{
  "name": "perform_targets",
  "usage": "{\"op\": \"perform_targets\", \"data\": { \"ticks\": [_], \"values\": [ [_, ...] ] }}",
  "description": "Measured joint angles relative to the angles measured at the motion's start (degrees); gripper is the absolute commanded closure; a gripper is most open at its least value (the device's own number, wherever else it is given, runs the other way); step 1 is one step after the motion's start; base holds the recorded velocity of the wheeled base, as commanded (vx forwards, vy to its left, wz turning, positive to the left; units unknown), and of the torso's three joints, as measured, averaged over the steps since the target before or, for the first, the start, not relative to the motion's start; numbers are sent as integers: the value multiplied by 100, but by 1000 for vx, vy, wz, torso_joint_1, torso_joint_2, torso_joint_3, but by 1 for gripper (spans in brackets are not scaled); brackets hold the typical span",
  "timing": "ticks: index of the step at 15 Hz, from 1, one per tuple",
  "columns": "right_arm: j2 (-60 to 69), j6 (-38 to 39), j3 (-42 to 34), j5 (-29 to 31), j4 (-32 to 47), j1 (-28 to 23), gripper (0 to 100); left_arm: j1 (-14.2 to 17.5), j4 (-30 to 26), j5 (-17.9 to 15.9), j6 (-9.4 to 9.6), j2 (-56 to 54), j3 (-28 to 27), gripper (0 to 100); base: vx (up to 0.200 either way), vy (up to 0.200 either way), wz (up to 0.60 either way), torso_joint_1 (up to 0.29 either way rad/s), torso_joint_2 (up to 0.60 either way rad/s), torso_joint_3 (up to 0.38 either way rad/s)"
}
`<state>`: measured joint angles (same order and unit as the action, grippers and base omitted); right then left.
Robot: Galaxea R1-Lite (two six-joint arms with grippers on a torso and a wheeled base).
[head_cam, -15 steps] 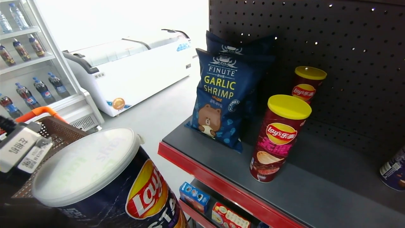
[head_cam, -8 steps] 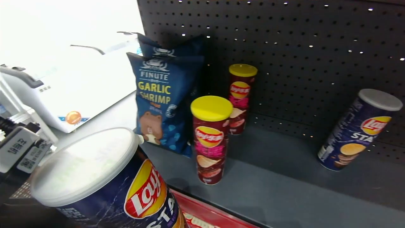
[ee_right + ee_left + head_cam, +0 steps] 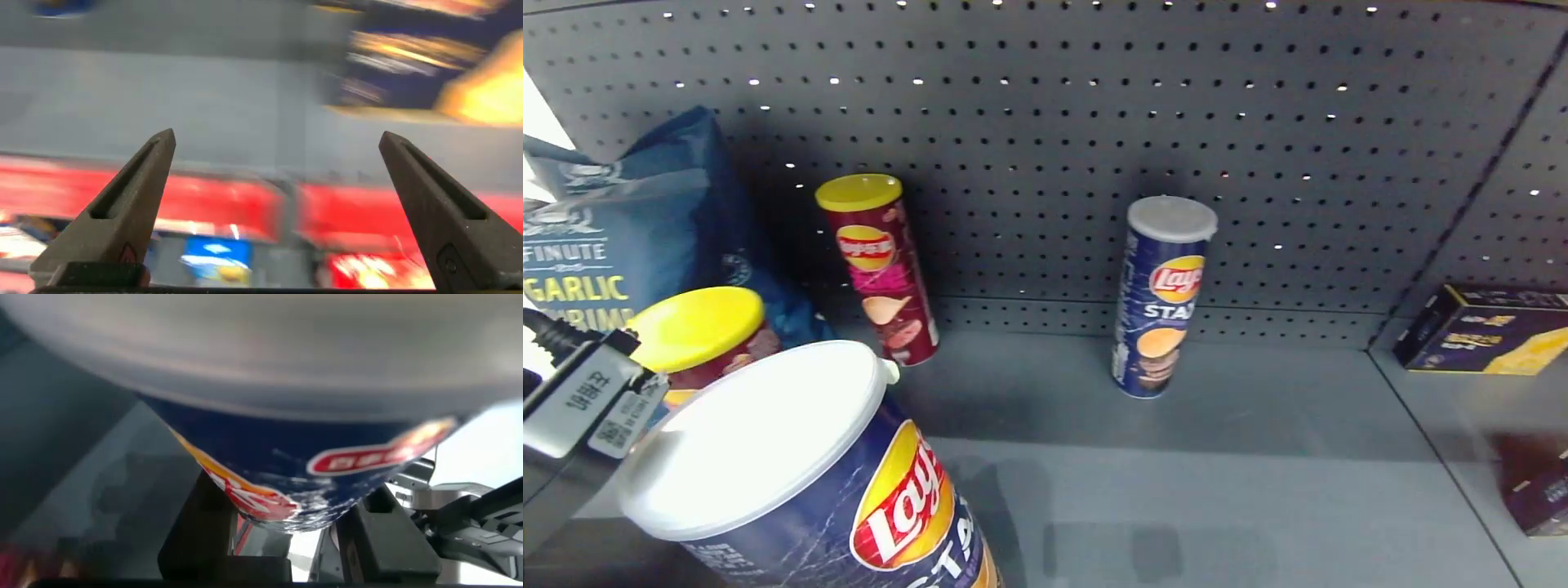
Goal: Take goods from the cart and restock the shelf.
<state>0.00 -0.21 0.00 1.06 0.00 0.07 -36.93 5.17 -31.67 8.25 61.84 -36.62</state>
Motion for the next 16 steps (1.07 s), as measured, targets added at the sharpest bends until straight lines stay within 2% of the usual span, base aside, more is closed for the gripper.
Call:
{"op": "perform_targets", "data": {
  "ticks": [16],
  "values": [
    [0,5,0,0,0,-2,0,160,22,12,-21,-35,197,100,0,0,0,0,0,0]
  ]
}}
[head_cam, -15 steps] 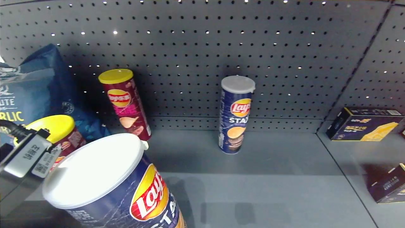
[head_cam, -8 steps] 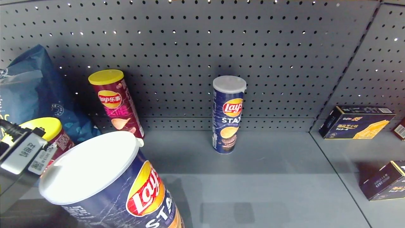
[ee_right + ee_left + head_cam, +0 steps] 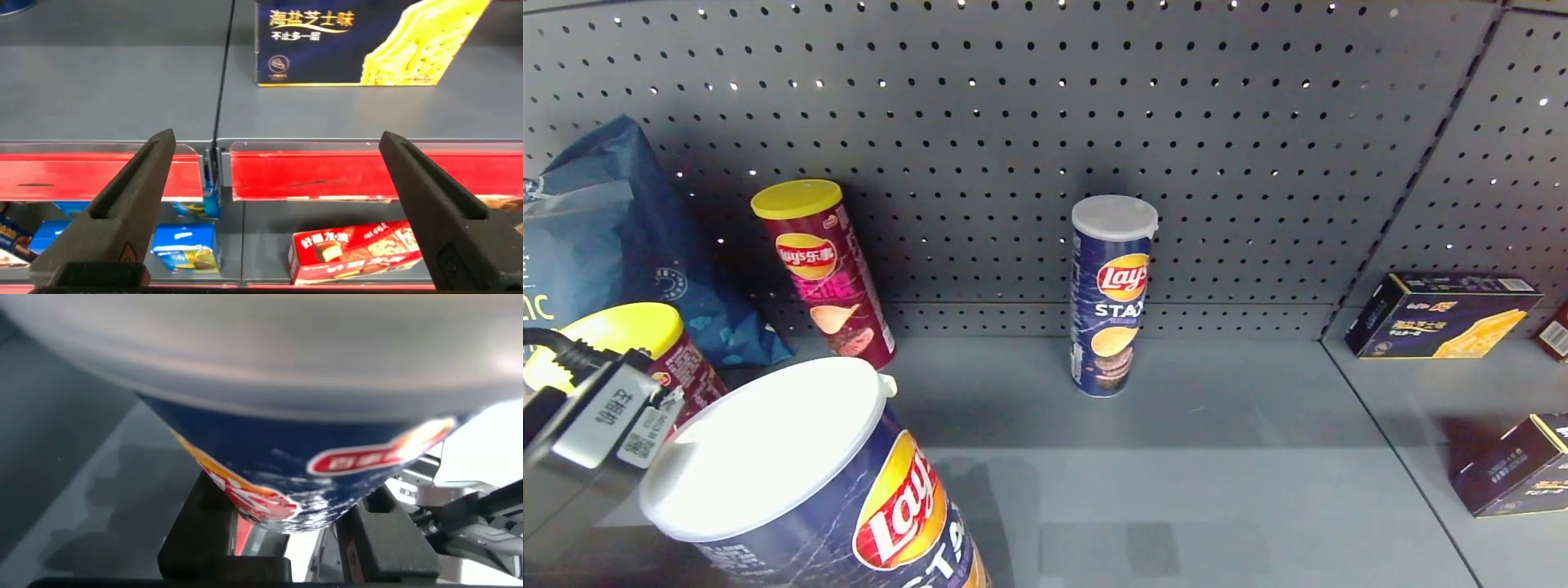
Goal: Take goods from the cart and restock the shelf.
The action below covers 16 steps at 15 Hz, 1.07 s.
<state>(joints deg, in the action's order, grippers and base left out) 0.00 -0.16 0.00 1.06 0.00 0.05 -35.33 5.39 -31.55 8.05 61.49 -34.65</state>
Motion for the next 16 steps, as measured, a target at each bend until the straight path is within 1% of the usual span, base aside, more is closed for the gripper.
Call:
{"op": "perform_targets", "data": {
  "ticks": [4,7,8,10,12,14,16],
  "values": [
    [0,-2,0,-5,2,0,0,-30,7,-26,-4,-101,91,100,0,0,0,0,0,0],
    [-24,-27,7,13,10,-5,0,16,13,-22,-28,-146,130,100,0,0,0,0,0,0],
    [-44,-38,62,24,18,-15,0,79,13,-26,-30,-151,127,100,0,0,0,0,0,0],
    [-300,-27,653,-38,98,26,0,193,24,-35,-28,-129,69,100,0,0,0,0,0,0],
    [-791,-218,1496,-254,254,204,0,223,20,-35,-30,-112,56,100,0,0,0,0,0,0],
    [-1141,-375,2031,-557,377,510,0,250,16,-37,-41,-113,59,100,0,0,0,0,0,0],
    [-1615,-418,2475,-863,388,662,0,251,13,-37,-79,-112,67,100,0,0,0,0,0,0]
  ]
}}
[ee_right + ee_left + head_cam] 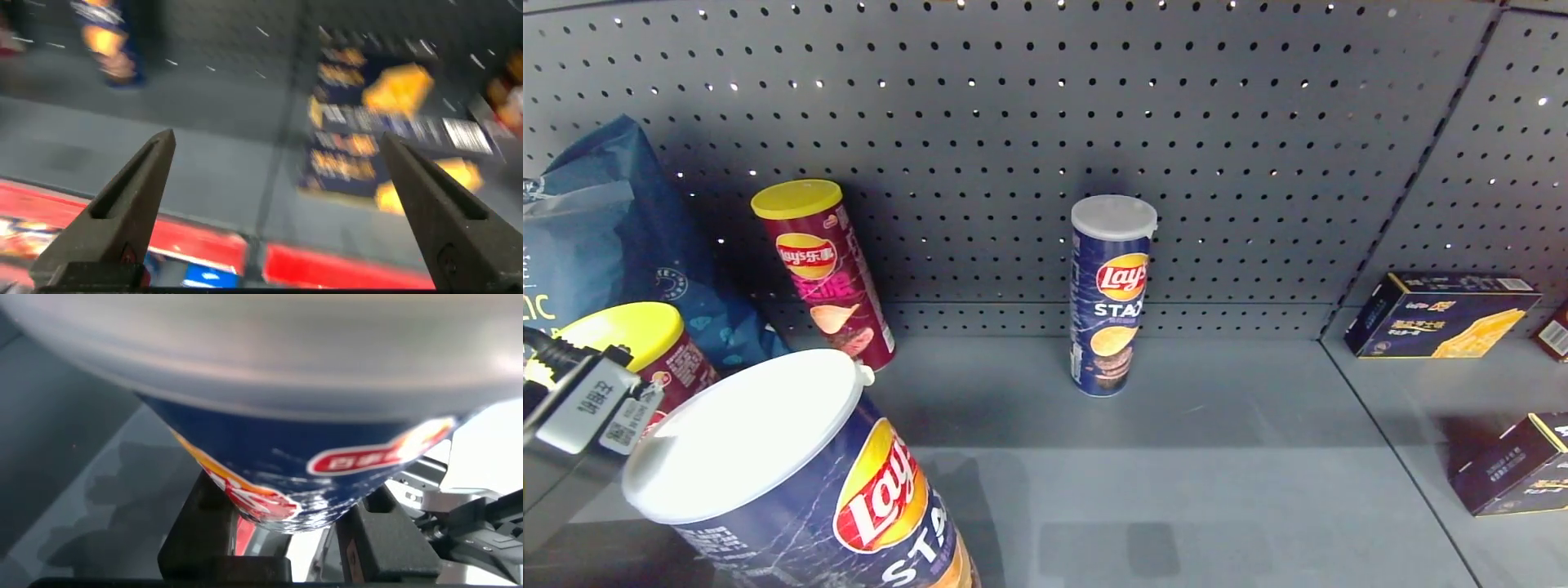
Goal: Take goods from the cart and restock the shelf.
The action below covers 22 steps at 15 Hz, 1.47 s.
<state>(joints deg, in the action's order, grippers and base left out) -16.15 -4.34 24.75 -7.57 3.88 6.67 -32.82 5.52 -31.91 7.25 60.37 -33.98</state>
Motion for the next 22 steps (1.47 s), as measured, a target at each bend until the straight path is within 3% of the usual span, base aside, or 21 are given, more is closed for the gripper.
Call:
{"op": "perform_targets", "data": {
  "ticks": [2,6,13,17,22],
  "values": [
    [-713,-140,424,-444,-5,79,0,2,2,1,-9,7,2,100,0,0,0,0,0,0],
    [-2309,-425,907,-681,-260,324,0,10,-6,12,-26,-1,11,100,0,0,0,0,0,0],
    [-4429,-302,1808,-123,-844,1681,0,13,-5,26,-41,-45,-85,100,0,0,0,0,0,0],
    [-4973,167,2068,350,-902,2202,0,11,0,24,-39,-34,-128,100,0,0,0,0,0,0],
    [-5670,256,2181,229,-2005,2415,0,73,-2,20,-39,-12,-128,100,0,0,0,0,0,0]
  ]
}}
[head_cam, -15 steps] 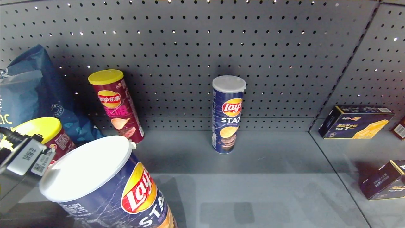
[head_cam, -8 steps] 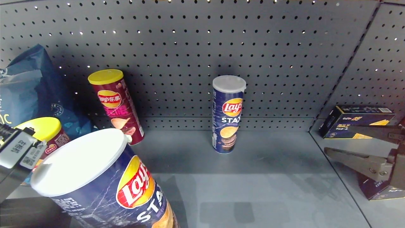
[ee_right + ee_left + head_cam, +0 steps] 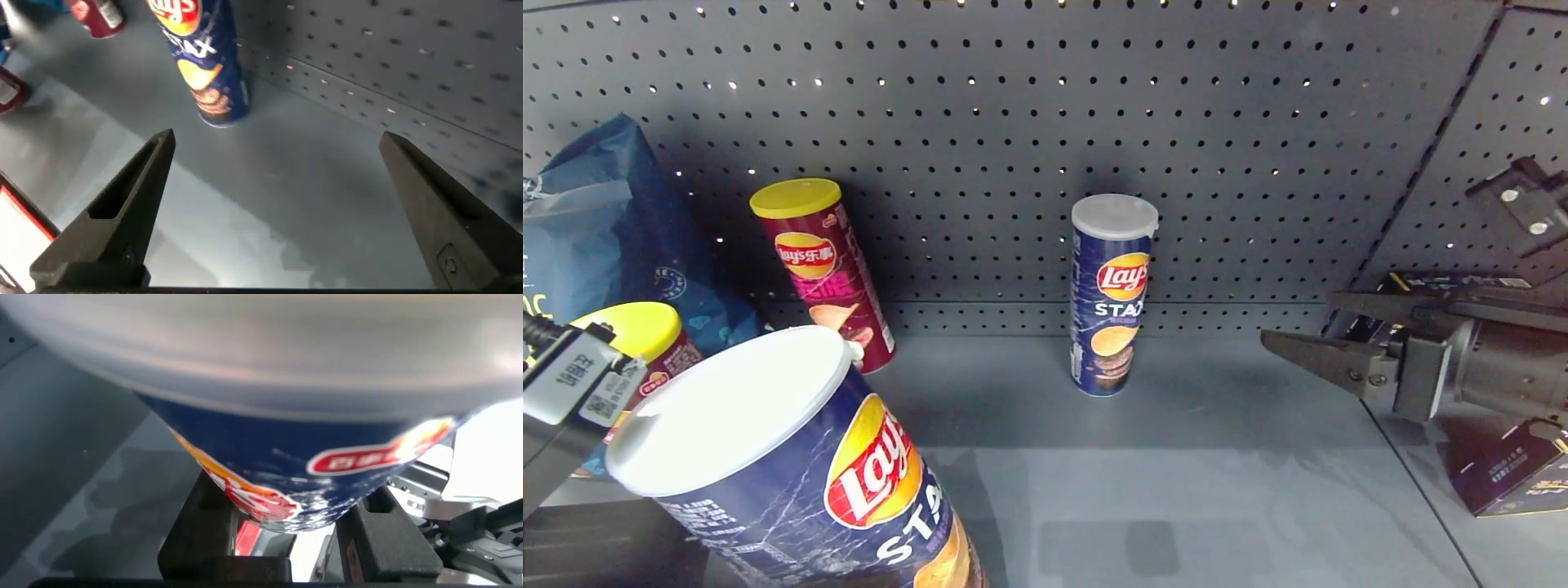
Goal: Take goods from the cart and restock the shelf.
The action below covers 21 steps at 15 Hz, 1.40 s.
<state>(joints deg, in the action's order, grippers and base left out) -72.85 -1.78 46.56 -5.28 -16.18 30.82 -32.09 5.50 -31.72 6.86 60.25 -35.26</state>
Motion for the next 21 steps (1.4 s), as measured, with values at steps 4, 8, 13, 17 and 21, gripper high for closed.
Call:
{"op": "perform_targets", "data": {
  "ticks": [4,8,13,17,21],
  "values": [
    [-536,-13,40,-385,-585,10,0,59,-13,-2,0,2,12,100,0,0,0,0,0,0],
    [-1086,-11,82,-668,-1159,11,0,80,-11,0,0,2,43,100,0,0,0,0,0,0],
    [-1760,-10,280,-928,-1741,10,0,84,-6,6,0,6,41,100,0,0,0,0,0,0],
    [-2288,-29,625,-983,-1935,21,0,84,-6,6,0,11,28,100,0,0,0,0,0,0],
    [-2599,-35,807,-1059,-1961,52,0,84,-13,2,0,12,50,100,0,0,0,0,0,0]
  ]
}}
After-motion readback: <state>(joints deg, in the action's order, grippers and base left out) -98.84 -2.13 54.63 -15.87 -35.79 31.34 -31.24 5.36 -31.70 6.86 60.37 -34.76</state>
